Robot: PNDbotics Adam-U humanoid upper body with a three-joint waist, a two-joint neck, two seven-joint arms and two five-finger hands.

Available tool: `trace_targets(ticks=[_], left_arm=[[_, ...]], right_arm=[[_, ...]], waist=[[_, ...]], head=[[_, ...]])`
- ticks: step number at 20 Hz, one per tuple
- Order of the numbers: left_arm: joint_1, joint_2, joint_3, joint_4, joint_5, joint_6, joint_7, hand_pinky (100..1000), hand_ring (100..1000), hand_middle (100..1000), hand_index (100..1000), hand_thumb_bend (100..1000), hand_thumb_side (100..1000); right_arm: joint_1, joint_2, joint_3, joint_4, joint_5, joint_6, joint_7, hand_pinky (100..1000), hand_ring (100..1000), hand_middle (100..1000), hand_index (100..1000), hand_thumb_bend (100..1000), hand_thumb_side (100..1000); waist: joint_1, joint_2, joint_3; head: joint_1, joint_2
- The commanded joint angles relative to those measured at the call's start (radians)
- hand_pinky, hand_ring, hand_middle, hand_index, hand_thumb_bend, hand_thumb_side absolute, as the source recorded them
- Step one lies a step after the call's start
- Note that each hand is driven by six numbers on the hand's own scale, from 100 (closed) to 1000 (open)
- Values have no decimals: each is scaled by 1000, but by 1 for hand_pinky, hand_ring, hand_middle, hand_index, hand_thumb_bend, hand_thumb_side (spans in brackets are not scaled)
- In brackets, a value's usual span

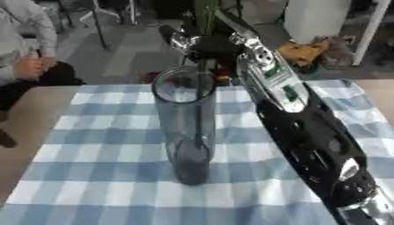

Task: Arrange flowers into the vase.

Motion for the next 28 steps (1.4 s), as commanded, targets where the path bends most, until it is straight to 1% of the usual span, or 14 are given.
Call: trace_targets(ticks=[1, 3, 4, 5, 6, 7, 8, 9, 11, 14, 20, 25, 26, 28], left_arm=[[-10, 6, 4, -19, 5, 0, -5, 392, 603, 709, 817, 100, 1000], [-10, 6, 4, -19, 5, 1, -6, 393, 603, 709, 817, 100, 1000], [-10, 6, 3, -19, 6, 1, -6, 393, 603, 709, 817, 100, 1000], [-9, 7, 3, -19, 6, 1, -7, 393, 603, 709, 817, 100, 1000], [-9, 7, 3, -19, 6, 1, -7, 393, 603, 710, 817, 100, 1000], [-9, 7, 3, -19, 6, 1, -6, 393, 604, 710, 817, 100, 1000], [-9, 7, 3, -19, 6, 1, -6, 394, 605, 710, 817, 100, 1000], [-9, 7, 3, -19, 6, 1, -7, 394, 605, 710, 817, 100, 1000], [-8, 7, 3, -19, 6, 2, -7, 394, 606, 710, 817, 100, 1000], [-8, 7, 3, -19, 6, 2, -8, 394, 607, 711, 817, 100, 1000], [-7, 7, 2, -19, 7, 4, -9, 395, 607, 711, 817, 100, 1000], [-6, 7, 1, -19, 8, 6, -11, 396, 608, 712, 817, 100, 1000], [-6, 7, 1, -19, 9, 6, -12, 396, 608, 712, 818, 100, 1000], [-6, 7, 1, -19, 9, 7, -12, 395, 608, 712, 818, 100, 1000]], right_arm=[[-19, -4, 1, -17, 10, -7, -20, 149, 288, 100, 100, 227, 100], [-19, -5, 4, -24, 27, -10, -43, 167, 310, 100, 100, 199, 100], [-18, -5, 4, -27, 43, -15, -60, 189, 337, 100, 100, 168, 100], [-17, -5, 5, -29, 62, -20, -77, 196, 350, 100, 100, 160, 100], [-16, -5, 6, -31, 79, -23, -91, 225, 404, 100, 128, 160, 100], [-16, -5, 7, -32, 94, -26, -104, 228, 414, 100, 136, 165, 100], [-15, -5, 8, -34, 107, -30, -114, 245, 451, 100, 160, 196, 108], [-15, -5, 9, -37, 118, -34, -123, 246, 453, 100, 162, 189, 107], [-14, -5, 12, -42, 135, -43, -136, 260, 467, 100, 174, 208, 125], [-12, -7, 17, -45, 161, -48, -145, 284, 503, 100, 196, 284, 135], [-9, -9, 20, -55, 208, -61, -159, 306, 550, 100, 227, 370, 167], [-8, -12, 25, -65, 255, -81, -181, 319, 565, 100, 242, 425, 193], [-8, -12, 26, -66, 264, -83, -183, 326, 574, 100, 248, 437, 214], [-8, -14, 27, -68, 287, -89, -190, 334, 583, 100, 255, 434, 230]], waist=[[3, -18, -1], [4, -19, -1], [4, -20, -1], [5, -20, 0], [5, -21, 0], [4, -22, 0], [4, -22, 0], [4, -23, 0], [4, -23, -1], [3, -25, 0], [4, -27, -2], [5, -30, -2], [5, -31, -2], [6, -32, -2]], head=[[-3, -11], [-4, -12], [-4, -12], [-5, -13], [-5, -13], [-4, -13], [-4, -13], [-3, -13], [-1, -13], [-2, -14], [-13, -17], [-14, -20], [-14, -20], [-13, -21]])
